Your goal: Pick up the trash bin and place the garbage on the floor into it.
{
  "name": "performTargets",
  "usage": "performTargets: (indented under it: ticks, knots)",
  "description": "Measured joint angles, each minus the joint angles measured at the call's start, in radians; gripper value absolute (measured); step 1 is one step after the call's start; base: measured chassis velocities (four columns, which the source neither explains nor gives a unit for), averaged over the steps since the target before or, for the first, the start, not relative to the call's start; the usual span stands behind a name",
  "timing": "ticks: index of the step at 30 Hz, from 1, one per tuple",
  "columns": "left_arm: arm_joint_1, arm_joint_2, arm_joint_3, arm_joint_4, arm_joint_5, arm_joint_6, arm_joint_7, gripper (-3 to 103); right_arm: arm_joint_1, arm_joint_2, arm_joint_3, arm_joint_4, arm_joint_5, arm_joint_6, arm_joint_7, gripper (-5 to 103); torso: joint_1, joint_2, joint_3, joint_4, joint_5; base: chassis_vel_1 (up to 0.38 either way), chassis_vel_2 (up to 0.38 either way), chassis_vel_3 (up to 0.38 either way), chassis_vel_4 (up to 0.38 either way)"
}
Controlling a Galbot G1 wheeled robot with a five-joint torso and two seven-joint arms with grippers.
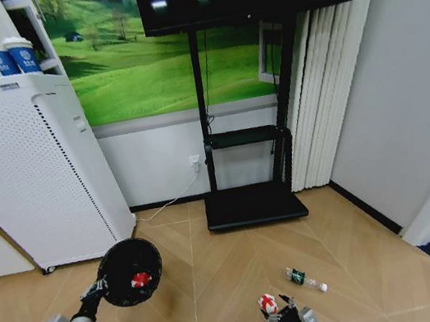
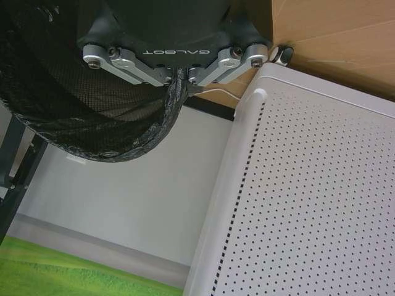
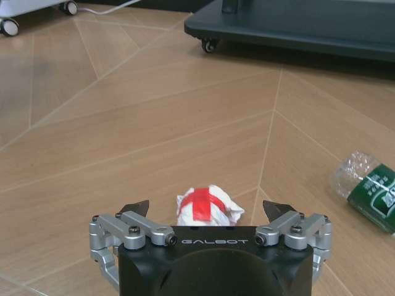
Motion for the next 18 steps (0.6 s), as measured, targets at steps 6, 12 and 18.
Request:
performTargets:
  ticks: [6,12,18]
  knots:
    - [0.011,-0.001,0.003,-0.018,-0.001,0.0,-0.003,4,0.043,0.006,-0.025,-0.057,0.001,0.004,0.022,100,0.0,0.0,0.0,0.0001,0.0001,0.0,0.0,0.0,0.0]
    - [0.011,0.002,0.003,-0.02,-0.006,0.003,-0.011,4,0.059,0.007,-0.043,-0.076,-0.016,0.007,0.013,88,0.0,0.0,0.0,0.0002,0.0001,0.0,0.0,0.0,0.0]
    - [0.008,0.002,0.002,-0.029,-0.014,0.005,-0.02,4,0.056,0.004,-0.036,-0.085,-0.059,0.026,-0.017,54,0.0,0.0,0.0,0.0001,0.0,0.0,0.0,0.0,0.0]
